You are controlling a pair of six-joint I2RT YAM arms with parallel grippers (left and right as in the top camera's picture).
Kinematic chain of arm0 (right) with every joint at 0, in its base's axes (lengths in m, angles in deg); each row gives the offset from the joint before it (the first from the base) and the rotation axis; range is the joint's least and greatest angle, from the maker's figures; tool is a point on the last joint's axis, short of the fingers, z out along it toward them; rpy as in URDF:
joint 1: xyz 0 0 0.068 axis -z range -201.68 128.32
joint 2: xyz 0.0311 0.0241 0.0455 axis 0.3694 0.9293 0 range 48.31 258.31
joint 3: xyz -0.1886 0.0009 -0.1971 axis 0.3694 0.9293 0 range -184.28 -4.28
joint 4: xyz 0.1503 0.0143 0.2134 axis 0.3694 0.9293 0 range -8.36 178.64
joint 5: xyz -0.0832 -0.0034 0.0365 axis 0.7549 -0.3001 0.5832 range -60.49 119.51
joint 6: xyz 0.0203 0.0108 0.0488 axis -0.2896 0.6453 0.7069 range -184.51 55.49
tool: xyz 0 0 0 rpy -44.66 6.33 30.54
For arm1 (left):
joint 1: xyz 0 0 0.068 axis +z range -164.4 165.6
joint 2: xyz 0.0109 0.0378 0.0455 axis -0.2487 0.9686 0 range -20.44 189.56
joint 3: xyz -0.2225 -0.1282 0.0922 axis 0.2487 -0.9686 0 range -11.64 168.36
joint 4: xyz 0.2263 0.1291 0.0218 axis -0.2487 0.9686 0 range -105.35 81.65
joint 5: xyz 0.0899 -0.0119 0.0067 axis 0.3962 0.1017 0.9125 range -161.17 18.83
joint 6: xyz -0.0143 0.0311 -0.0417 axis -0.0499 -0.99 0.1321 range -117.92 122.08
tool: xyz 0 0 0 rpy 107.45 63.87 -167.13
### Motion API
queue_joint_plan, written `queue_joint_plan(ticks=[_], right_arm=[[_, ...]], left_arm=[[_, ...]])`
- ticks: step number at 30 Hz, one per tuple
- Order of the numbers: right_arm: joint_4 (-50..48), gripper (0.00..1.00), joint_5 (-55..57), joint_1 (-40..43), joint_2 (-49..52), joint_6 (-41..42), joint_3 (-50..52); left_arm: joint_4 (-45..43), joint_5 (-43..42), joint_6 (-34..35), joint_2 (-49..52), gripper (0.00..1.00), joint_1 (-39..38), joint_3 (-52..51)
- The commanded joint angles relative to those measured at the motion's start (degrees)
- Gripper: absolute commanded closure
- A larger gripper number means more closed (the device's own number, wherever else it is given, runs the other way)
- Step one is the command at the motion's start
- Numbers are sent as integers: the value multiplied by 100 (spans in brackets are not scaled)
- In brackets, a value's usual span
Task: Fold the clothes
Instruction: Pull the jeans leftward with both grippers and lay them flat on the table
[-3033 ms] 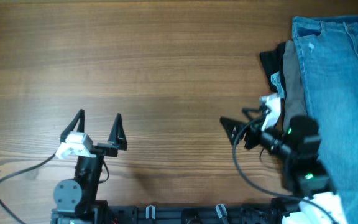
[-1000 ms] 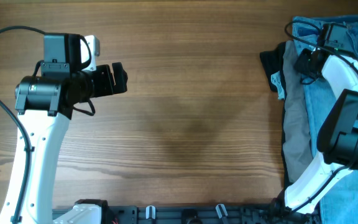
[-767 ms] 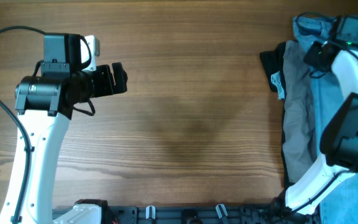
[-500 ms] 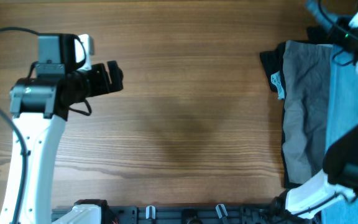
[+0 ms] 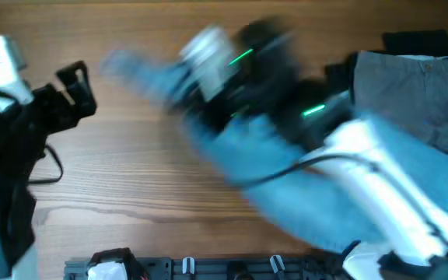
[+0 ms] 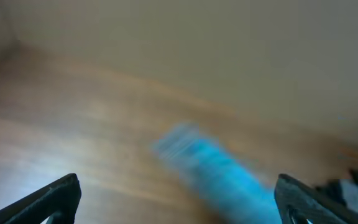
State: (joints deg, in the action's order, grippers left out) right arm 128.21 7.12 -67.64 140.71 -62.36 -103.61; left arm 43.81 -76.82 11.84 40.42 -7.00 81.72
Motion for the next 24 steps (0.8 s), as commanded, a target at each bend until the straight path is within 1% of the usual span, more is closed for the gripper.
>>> queue_joint_plan(ticks=[1, 3, 5, 9, 12, 14, 16, 17, 20, 21, 23, 24], right_arm=[[205, 9, 2308, -715, 435, 699, -37], [236, 8, 2728, -684, 437, 750, -46], [251, 7, 2804, -531, 361, 872, -76], [409, 7, 2798, 138, -22, 1231, -98], [664, 7, 2789, 800, -448, 1458, -98], [800, 7, 2693, 1169, -702, 1453, -98], [901, 7, 2570, 1469, -898, 1456, -96], [962, 7, 2487, 1624, -994, 1460, -96], [1143, 6, 2339, 1985, -1220, 1635, -96], [1200, 6, 2341, 2081, -1272, 1720, -96], [1322, 5, 2343, 2247, -1340, 1753, -96], [1405, 5, 2343, 2304, -1355, 1755, -96]], left_arm=[[-61, 306, -356, -282, 0, 125, 85], [-59, 321, -358, -308, 0, 125, 85], [-59, 317, -356, -297, 0, 125, 83], [9, 199, -354, -61, 0, 118, 83], [203, 186, -354, 476, 0, 118, 76], [306, 186, -354, 938, 0, 118, 74], [345, 188, -356, 1460, 2, 118, 74], [328, 188, -356, 1751, 5, 118, 74], [140, 157, -354, 2708, 31, 118, 74], [48, 96, -354, 3038, 41, 107, 74], [-96, -138, -356, 3696, 73, 103, 74], [-142, -232, -354, 4009, 82, 103, 74]])
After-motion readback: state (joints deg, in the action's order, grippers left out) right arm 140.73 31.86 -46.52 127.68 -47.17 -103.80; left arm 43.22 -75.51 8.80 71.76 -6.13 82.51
